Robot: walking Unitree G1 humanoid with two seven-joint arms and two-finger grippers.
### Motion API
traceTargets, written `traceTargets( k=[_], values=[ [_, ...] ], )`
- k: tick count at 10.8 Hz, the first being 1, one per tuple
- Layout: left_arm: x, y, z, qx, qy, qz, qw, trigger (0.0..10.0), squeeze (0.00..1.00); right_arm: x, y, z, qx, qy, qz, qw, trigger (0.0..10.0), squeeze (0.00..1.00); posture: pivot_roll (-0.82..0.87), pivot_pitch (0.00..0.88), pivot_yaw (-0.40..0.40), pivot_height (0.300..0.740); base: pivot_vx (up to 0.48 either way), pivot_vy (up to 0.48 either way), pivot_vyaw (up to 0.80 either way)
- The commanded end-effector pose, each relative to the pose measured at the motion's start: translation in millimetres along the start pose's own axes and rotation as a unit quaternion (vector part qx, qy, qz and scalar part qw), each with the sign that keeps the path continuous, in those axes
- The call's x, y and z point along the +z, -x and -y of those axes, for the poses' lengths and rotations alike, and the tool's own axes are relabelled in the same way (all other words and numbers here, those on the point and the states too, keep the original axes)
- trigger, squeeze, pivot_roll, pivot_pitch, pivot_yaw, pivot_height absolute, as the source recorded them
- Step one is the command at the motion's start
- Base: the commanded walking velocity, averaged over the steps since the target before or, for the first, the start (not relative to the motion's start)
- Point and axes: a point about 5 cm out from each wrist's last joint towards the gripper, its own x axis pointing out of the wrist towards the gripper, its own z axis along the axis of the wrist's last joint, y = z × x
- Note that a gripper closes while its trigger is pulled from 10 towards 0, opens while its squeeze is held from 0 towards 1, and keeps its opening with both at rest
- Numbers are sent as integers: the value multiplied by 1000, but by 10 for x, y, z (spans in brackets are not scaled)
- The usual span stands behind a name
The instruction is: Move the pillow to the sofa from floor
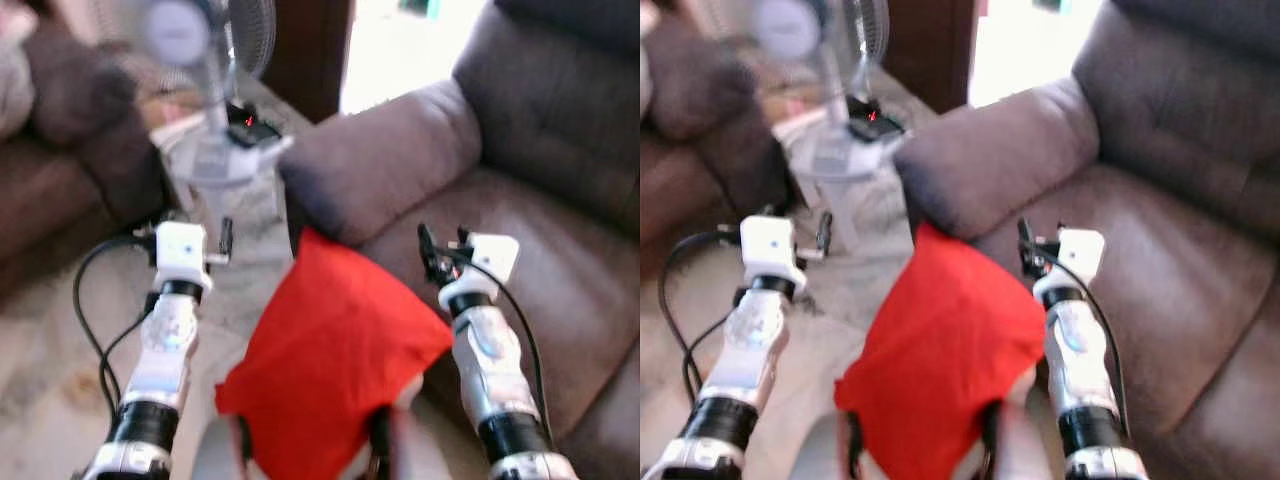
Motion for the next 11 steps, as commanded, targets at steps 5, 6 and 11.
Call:
traceTargets(
  k=[5, 6, 11],
  values=[
    [6, -6, 69, -26, -2, -1, 1000, 10000, 0, -101, -21, 99, -35, 10, -39, 999, 10000, 0, 0, 73, -36, 586, 0, 0, 0],
    [1, -4, 76, -32, -1, -4, 999, 10000, 0, -166, -4, 124, -40, -2, -55, 998, 10000, 824, 2, 77, -35, 586, 0, 0, 0],
    [-72, 57, 107, -56, -3, -30, 998, 10000, 0, -672, 63, 113, -98, -59, -269, 956, 10000, 1000, 6, 119, -32, 586, 0, 0, 0]
  ],
)
